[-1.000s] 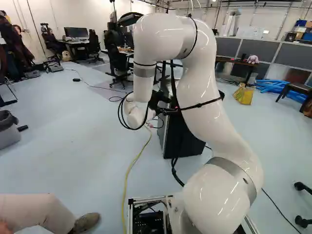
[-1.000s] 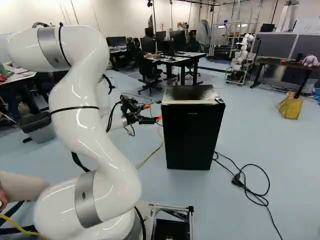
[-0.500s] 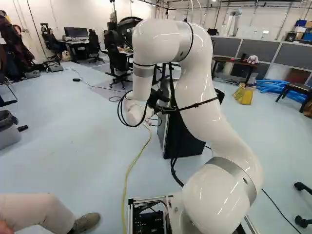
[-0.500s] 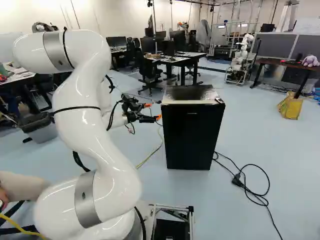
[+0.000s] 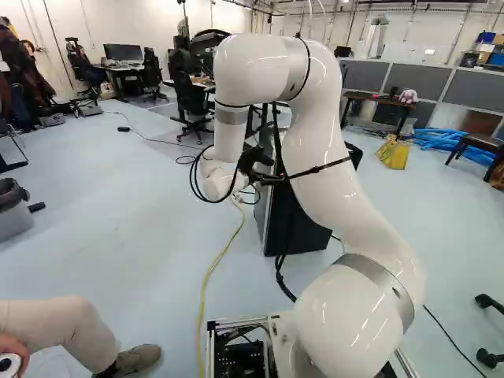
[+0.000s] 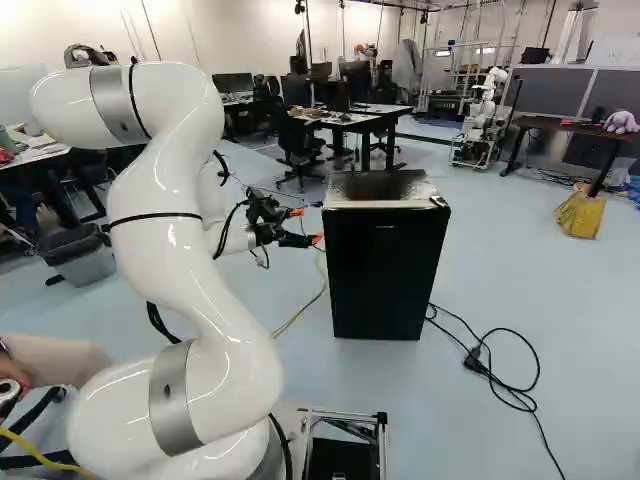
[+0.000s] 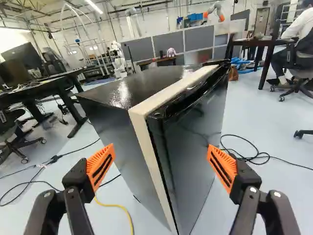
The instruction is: Grab a drink from the fridge
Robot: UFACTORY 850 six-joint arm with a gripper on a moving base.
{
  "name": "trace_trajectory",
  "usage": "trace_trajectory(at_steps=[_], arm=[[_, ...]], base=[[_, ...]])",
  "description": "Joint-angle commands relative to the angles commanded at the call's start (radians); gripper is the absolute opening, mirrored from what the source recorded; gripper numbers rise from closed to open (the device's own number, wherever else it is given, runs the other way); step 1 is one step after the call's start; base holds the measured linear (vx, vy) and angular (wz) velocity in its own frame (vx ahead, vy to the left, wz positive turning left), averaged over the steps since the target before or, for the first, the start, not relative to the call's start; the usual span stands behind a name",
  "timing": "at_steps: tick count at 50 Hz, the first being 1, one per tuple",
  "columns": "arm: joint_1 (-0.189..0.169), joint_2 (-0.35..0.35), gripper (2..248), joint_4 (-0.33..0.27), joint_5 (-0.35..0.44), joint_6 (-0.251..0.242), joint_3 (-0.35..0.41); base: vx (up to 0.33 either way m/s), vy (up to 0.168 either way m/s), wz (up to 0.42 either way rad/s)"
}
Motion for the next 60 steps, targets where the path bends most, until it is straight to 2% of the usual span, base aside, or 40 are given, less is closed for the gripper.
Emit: trace_trajectory(at_steps=[13, 49, 54, 60], arm=[[-0.007, -0.004, 247, 0.018, -0.027, 0.0, -0.008], [-0.035, -0.021, 247, 0.019, -0.03, 0.0, -0.039], [-0.035, -0.021, 247, 0.019, -0.03, -0.024, -0.039], [-0.035, -0.021, 247, 0.019, -0.03, -0.078, -0.039]], base=[[0.0, 0.0, 0.0], [0.0, 0.0, 0.0], [0.0, 0.0, 0.0], [0.0, 0.0, 0.0]])
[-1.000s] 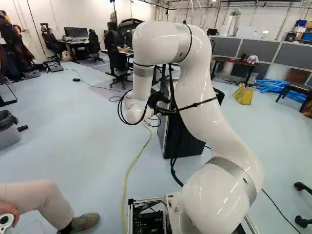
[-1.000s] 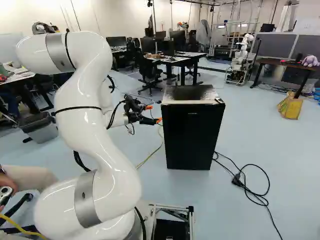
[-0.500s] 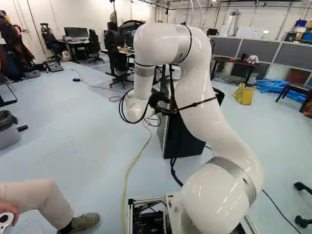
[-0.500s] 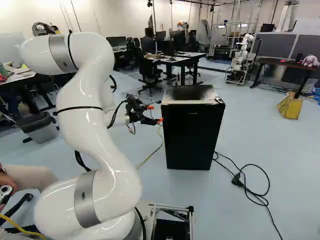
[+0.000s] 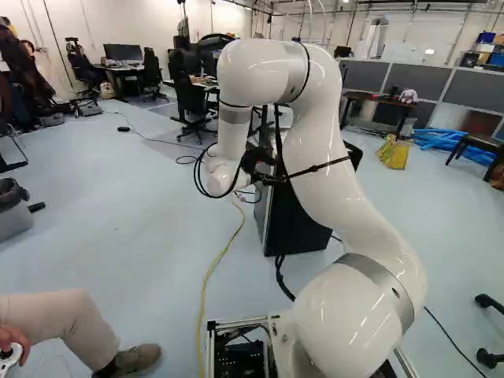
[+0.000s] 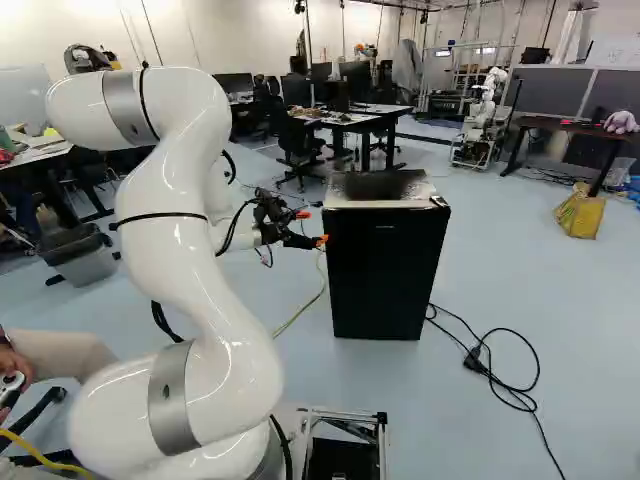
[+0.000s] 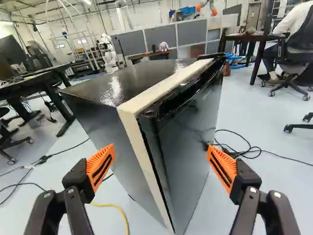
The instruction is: Grab a drink from the fridge
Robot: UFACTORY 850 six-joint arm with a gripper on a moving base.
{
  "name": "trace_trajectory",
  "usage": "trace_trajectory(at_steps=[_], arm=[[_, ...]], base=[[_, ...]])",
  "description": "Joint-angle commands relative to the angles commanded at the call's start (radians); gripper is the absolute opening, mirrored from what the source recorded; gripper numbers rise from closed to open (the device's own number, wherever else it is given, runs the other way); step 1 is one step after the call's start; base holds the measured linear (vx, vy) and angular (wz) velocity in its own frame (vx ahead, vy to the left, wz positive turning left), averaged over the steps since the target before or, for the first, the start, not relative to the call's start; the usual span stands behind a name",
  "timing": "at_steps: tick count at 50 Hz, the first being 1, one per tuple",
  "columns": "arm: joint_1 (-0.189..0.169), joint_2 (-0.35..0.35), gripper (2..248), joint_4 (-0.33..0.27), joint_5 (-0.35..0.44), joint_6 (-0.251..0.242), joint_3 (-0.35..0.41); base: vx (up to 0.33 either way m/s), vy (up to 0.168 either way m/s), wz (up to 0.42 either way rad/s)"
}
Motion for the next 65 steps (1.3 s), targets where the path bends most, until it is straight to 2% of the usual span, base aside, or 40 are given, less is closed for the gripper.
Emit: trace_trajectory(at_steps=[7, 13, 35, 65], arm=[[0.0, 0.0, 247, 0.0, 0.0, -0.065, 0.0], [0.0, 0.0, 247, 0.0, 0.0, -0.084, 0.0], [-0.002, 0.0, 247, 0.0, 0.0, -0.09, 0.0], [-0.031, -0.003, 247, 0.0, 0.0, -0.09, -0.005]], base=[[0.0, 0.0, 0.0], [0.0, 0.0, 0.0], [0.0, 0.0, 0.0], [0.0, 0.0, 0.0]])
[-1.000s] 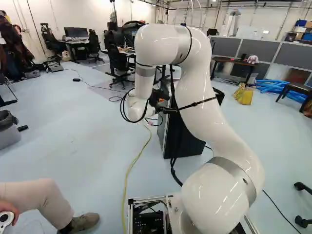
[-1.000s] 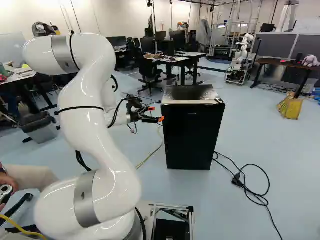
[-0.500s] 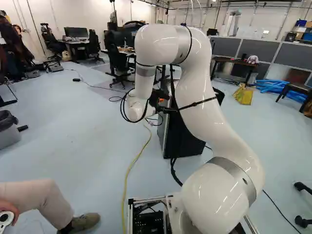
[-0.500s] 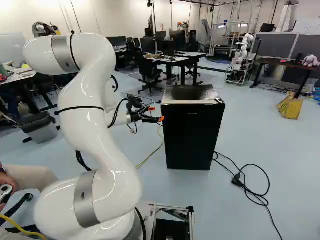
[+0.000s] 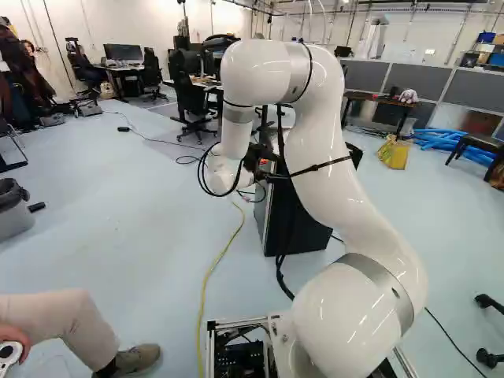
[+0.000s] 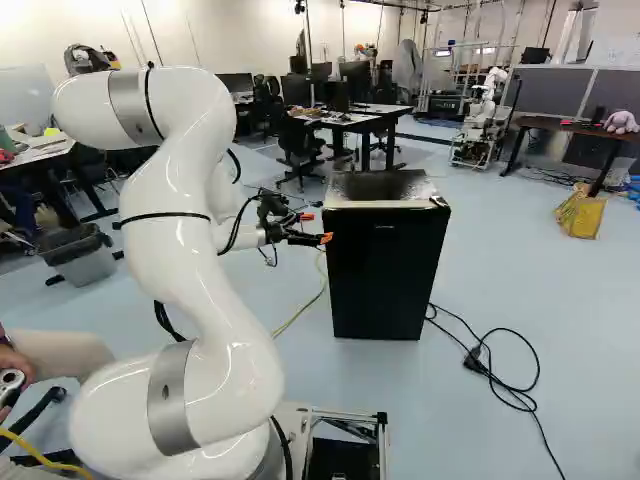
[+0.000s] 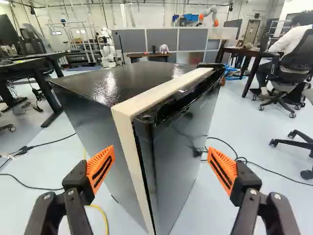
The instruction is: Grab a drink from the fridge
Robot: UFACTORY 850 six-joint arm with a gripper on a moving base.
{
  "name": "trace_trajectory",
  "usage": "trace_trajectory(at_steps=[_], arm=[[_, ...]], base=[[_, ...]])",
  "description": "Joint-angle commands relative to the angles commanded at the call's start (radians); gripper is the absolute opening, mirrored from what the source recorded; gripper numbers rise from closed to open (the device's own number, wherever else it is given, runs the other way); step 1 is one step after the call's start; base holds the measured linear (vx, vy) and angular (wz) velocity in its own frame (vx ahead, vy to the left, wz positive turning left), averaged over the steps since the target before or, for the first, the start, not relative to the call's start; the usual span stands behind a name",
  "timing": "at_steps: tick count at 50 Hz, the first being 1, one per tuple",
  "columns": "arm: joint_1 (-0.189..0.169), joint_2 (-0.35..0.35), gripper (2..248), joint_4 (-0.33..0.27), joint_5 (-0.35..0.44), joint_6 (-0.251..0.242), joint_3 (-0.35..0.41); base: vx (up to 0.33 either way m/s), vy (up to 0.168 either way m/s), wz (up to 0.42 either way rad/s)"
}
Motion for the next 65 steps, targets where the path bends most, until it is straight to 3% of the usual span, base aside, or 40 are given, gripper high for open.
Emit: trace_trajectory(at_steps=[38, 65], arm=[[-0.038, -0.005, 247, 0.0, 0.0, 0.0, -0.009], [-0.041, -0.005, 247, 0.0, 0.0, 0.0, -0.009]], base=[[0.0, 0.0, 0.0], [0.0, 0.0, 0.0]])
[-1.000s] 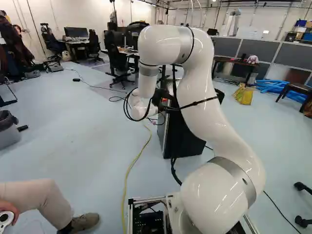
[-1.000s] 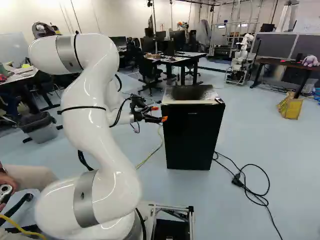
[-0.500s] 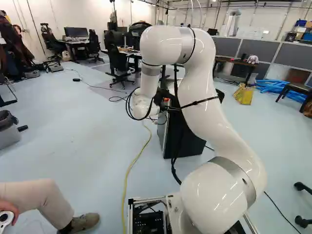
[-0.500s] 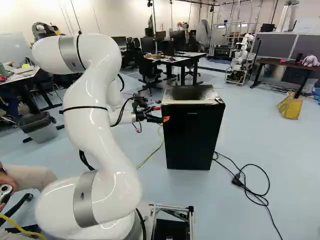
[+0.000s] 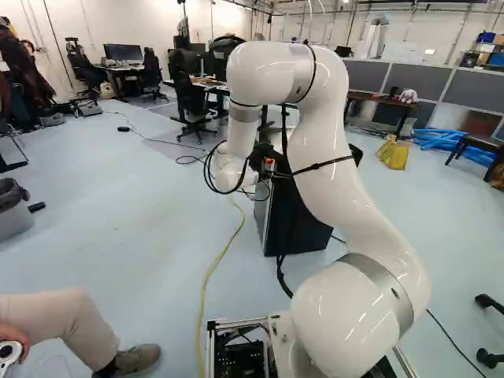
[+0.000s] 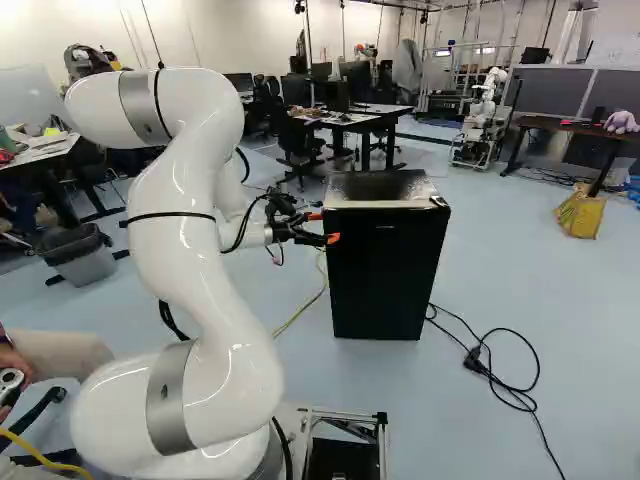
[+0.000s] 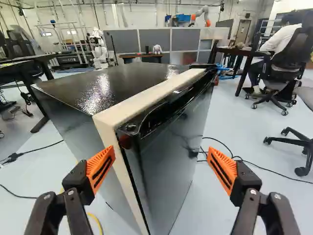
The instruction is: Grab a drink from the fridge
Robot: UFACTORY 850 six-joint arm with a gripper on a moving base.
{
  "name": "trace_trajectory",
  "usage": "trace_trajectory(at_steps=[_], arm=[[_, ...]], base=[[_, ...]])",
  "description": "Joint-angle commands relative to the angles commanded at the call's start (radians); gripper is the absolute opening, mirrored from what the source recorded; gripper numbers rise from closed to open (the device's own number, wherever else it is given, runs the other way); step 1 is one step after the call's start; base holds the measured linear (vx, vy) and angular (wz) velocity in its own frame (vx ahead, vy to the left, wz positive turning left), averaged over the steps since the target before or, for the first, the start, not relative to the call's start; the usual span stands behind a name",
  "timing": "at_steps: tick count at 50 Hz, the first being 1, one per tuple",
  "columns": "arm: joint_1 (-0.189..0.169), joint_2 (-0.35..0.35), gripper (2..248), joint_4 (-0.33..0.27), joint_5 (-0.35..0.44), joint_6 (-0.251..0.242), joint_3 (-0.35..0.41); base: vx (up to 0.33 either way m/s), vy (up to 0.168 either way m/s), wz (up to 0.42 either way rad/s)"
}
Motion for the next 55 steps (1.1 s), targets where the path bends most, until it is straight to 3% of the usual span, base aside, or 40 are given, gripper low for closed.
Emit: trace_trajectory(at_steps=[55], arm=[[0.006, 0.017, 247, 0.031, 0.047, 0.0, 0.032]], base=[[0.0, 0.0, 0.0]])
